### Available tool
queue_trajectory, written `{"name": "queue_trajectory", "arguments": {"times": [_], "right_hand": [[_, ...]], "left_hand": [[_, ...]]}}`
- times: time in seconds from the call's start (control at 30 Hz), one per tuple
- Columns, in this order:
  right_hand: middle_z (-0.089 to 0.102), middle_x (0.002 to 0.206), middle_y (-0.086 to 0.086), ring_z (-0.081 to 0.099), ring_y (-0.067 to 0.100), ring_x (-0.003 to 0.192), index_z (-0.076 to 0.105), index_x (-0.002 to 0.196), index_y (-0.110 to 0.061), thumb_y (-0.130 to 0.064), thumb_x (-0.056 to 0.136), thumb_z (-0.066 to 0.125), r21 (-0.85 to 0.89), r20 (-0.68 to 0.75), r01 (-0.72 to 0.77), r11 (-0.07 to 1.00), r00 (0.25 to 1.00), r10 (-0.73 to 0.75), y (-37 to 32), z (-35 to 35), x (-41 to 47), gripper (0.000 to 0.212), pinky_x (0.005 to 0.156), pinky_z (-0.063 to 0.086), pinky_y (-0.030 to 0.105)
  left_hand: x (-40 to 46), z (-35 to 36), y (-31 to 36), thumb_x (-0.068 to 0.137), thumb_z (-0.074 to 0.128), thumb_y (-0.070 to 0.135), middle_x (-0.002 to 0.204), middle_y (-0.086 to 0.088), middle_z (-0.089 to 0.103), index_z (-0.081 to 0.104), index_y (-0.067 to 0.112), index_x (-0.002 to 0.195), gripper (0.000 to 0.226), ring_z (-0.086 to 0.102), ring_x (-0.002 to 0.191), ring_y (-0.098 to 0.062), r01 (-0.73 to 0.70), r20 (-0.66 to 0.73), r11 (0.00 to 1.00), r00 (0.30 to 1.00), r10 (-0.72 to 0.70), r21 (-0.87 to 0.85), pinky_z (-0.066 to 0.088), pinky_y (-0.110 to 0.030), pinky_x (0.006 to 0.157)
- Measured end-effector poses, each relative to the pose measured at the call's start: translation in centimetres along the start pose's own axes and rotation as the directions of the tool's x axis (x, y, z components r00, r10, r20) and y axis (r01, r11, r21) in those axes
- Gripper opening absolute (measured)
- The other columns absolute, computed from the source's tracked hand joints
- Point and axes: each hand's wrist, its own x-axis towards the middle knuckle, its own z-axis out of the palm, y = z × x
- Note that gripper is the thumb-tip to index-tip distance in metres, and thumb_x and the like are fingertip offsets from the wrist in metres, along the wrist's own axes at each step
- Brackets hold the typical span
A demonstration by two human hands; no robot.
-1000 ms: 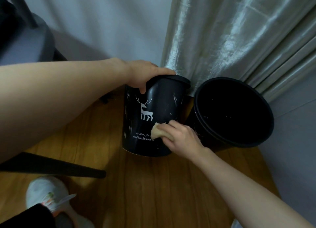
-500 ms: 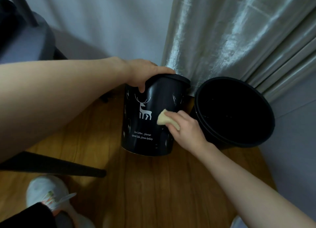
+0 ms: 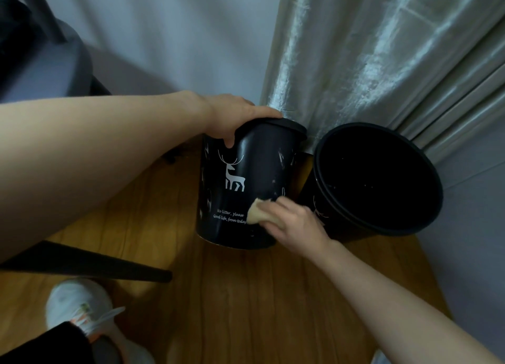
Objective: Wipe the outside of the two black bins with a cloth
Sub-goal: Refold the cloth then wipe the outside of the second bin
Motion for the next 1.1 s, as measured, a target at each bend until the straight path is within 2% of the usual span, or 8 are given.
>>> {"name": "queue_trajectory", "arguments": {"times": [0.1,0.27,0.47,0.67,0.77,0.9,0.97,1.1], "right_hand": [[0.059,0.096,0.001,0.061,0.015,0.074,0.064,0.119,-0.016,-0.034,0.091,0.059,0.004,-0.009,0.037,0.999,0.999,-0.037,0.2,0.1,0.2,0.034,0.065,0.056,0.028],[0.061,0.096,0.002,0.063,0.022,0.074,0.063,0.121,-0.019,-0.029,0.088,0.070,0.061,-0.185,-0.184,0.981,0.964,0.192,-0.2,0.1,1.4,0.035,0.062,0.057,0.037],[0.060,0.100,0.000,0.063,0.015,0.079,0.057,0.123,-0.023,-0.036,0.091,0.059,0.089,0.064,-0.001,0.996,0.998,-0.005,-0.6,2.2,-2.5,0.035,0.065,0.059,0.035],[0.066,0.103,0.002,0.066,0.018,0.085,0.066,0.117,-0.018,-0.027,0.084,0.075,0.209,-0.193,-0.209,0.955,0.949,0.250,-1.2,1.5,0.1,0.036,0.074,0.057,0.034],[0.062,0.096,0.001,0.064,0.020,0.077,0.063,0.118,-0.019,-0.025,0.087,0.071,0.121,-0.164,-0.152,0.981,0.971,0.171,-1.7,2.5,-1.0,0.033,0.065,0.059,0.035],[0.061,0.098,0.002,0.064,0.015,0.079,0.057,0.120,-0.019,-0.029,0.090,0.060,0.018,0.055,0.090,0.996,0.994,-0.091,-1.5,3.5,-3.8,0.032,0.063,0.059,0.029],[0.061,0.096,0.001,0.063,0.013,0.078,0.060,0.119,-0.019,-0.030,0.089,0.062,0.006,0.078,0.113,0.994,0.990,-0.114,-1.3,3.4,-3.7,0.032,0.062,0.058,0.027],[0.061,0.096,-0.001,0.063,0.015,0.077,0.063,0.120,-0.019,-0.031,0.089,0.065,0.141,-0.129,-0.118,0.983,0.982,0.137,-1.6,2.6,-1.7,0.033,0.063,0.058,0.032]], "left_hand": [[0.1,0.1,0.0,0.068,0.081,-0.001,0.136,-0.011,0.048,0.011,0.043,0.151,0.117,0.049,0.119,-0.035,0.004,0.005,1.000,1.000,-0.004,0.016,0.039,-0.040,0.094],[0.3,0.1,-0.2,0.066,0.082,0.000,0.136,-0.013,0.048,0.011,0.043,0.152,0.119,0.050,0.119,-0.036,0.000,-0.005,1.000,1.000,0.000,0.021,0.039,-0.039,0.094],[0.1,0.2,-0.1,0.069,0.080,0.000,0.137,-0.013,0.048,0.011,0.041,0.152,0.116,0.049,0.120,-0.035,-0.001,0.001,1.000,1.000,0.001,0.012,0.038,-0.038,0.093],[0.3,0.3,0.0,0.069,0.081,0.000,0.137,-0.012,0.048,0.011,0.043,0.151,0.116,0.049,0.120,-0.035,0.008,-0.010,1.000,1.000,-0.007,0.022,0.038,-0.038,0.093],[0.2,0.2,-0.2,0.068,0.081,0.000,0.137,-0.011,0.048,0.011,0.046,0.150,0.118,0.049,0.119,-0.035,0.004,-0.013,1.000,1.000,-0.004,0.002,0.041,-0.042,0.095],[0.0,0.2,-0.2,0.068,0.081,0.000,0.137,-0.011,0.047,0.010,0.046,0.150,0.118,0.049,0.119,-0.035,0.003,-0.001,1.000,1.000,-0.003,0.008,0.041,-0.041,0.095],[0.0,0.1,-0.1,0.067,0.081,0.000,0.137,-0.012,0.047,0.010,0.045,0.150,0.118,0.049,0.120,-0.035,-0.006,-0.007,1.000,1.000,0.007,0.009,0.040,-0.042,0.096],[0.0,0.4,0.3,0.065,0.082,0.006,0.133,-0.008,0.047,0.015,0.039,0.150,0.113,0.052,0.112,-0.031,-0.013,-0.038,1.000,0.999,0.012,-0.028,0.042,-0.035,0.088]]}}
